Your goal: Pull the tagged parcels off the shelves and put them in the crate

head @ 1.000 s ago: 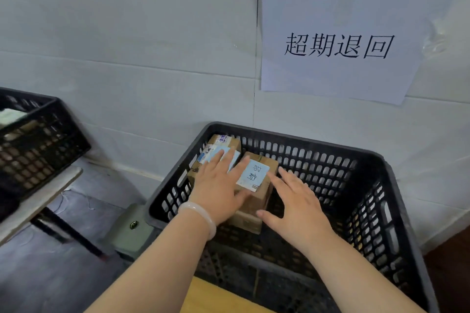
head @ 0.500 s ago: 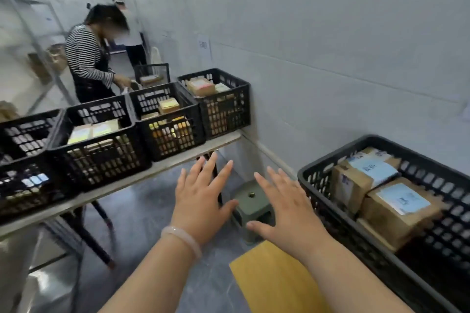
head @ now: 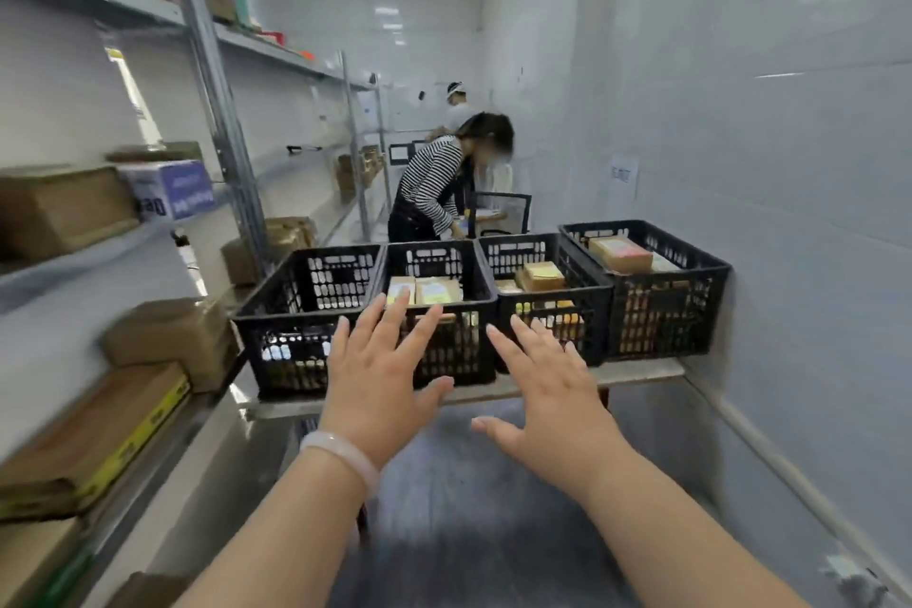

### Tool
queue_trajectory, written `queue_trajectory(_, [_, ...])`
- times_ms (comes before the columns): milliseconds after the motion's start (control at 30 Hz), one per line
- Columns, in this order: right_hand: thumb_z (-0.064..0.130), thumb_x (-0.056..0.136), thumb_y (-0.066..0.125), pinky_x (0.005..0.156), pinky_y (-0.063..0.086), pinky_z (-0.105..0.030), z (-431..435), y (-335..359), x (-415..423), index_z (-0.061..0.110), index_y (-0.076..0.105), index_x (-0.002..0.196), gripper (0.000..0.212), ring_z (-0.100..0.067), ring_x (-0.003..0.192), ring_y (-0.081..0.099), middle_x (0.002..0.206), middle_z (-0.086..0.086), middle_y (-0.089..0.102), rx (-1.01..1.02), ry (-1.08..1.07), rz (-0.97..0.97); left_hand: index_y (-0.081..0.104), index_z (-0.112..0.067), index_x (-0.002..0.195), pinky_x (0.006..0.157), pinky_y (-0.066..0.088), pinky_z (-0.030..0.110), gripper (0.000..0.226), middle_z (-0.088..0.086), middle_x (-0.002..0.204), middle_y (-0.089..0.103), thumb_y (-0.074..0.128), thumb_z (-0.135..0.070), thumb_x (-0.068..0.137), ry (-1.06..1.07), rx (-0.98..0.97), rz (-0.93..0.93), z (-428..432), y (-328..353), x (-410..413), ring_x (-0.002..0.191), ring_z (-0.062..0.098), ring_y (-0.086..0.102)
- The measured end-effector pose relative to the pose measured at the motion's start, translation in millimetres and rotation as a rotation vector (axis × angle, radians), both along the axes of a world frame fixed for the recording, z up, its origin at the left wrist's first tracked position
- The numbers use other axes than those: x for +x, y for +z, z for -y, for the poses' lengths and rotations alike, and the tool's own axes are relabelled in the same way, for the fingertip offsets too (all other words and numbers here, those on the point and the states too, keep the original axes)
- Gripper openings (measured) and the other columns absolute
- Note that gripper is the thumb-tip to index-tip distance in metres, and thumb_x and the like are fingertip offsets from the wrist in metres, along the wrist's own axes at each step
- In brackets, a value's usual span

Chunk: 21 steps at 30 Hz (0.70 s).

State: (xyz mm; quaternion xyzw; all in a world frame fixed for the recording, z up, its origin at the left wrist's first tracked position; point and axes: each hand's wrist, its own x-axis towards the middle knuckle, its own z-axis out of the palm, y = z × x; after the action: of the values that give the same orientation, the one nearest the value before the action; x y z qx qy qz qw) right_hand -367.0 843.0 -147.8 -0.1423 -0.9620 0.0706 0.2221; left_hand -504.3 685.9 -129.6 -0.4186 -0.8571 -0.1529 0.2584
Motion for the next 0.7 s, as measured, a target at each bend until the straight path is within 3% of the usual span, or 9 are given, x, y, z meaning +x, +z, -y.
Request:
queue_trajectory(133, [0.072, 0.082, 0.046, 0.119, -0.01, -0.041, 38, 28, -86, 0.044, -0.009, 0.15, 0.092, -0.011, 0.147, -0.018, 0.162, 0.01, -0.011, 0.025, 0.129, -0.075, 0.029, -0.039, 0.151, 0.119, 0.013, 0.054, 0.079, 0.002, 0.161, 0.026, 0.061, -0.061, 0.083, 0.162, 0.035, -0.137, 59, 35, -64, 0.149, 0.025, 0.02])
queue_trajectory(300, [0.073, 0.08, 0.044, 0.121, -0.002, -0.041, 113, 57, -184, 0.043, -0.004, 0.151, 0.092, -0.009, 0.147, -0.012, 0.162, 0.01, -0.005, 0.05, 0.374, -0.164, 0.013, -0.045, 0.152, 0.121, 0.002, 0.053, 0.079, -0.001, 0.165, 0.011, 0.051, -0.065, 0.086, 0.364, 0.029, -0.189, 138, 67, -111, 0.151, 0.022, 0.003])
queue_trajectory(400, [0.073, 0.081, 0.041, 0.121, -0.003, -0.041, 159, 74, -233, 0.045, -0.007, 0.151, 0.089, -0.007, 0.146, -0.015, 0.162, 0.012, -0.008, 0.066, 0.559, -0.212, 0.022, -0.044, 0.151, 0.121, 0.007, 0.053, 0.074, -0.002, 0.164, 0.017, 0.052, -0.063, 0.086, 0.479, 0.07, -0.236, 191, 91, -128, 0.15, 0.022, 0.011])
queue_trajectory(533, [0.069, 0.084, 0.045, 0.119, -0.005, -0.038, 209, 101, -287, 0.048, -0.009, 0.149, 0.087, -0.006, 0.146, -0.015, 0.159, 0.016, -0.01, 0.048, 0.74, -0.277, 0.018, -0.045, 0.152, 0.12, 0.008, 0.052, 0.074, -0.001, 0.164, 0.016, 0.049, -0.064, 0.088, 0.631, 0.063, -0.306, 247, 118, -142, 0.15, 0.023, 0.011])
queue_trajectory(700, [0.059, 0.088, 0.052, 0.116, -0.004, -0.033, 261, 118, -350, 0.048, -0.004, 0.15, 0.084, -0.001, 0.143, -0.014, 0.16, 0.019, -0.007, -0.038, 0.973, -0.285, 0.012, -0.048, 0.152, 0.119, 0.011, 0.045, 0.078, -0.003, 0.165, 0.004, 0.05, -0.066, 0.087, 0.864, 0.079, -0.223, 289, 130, -166, 0.15, 0.022, 0.006])
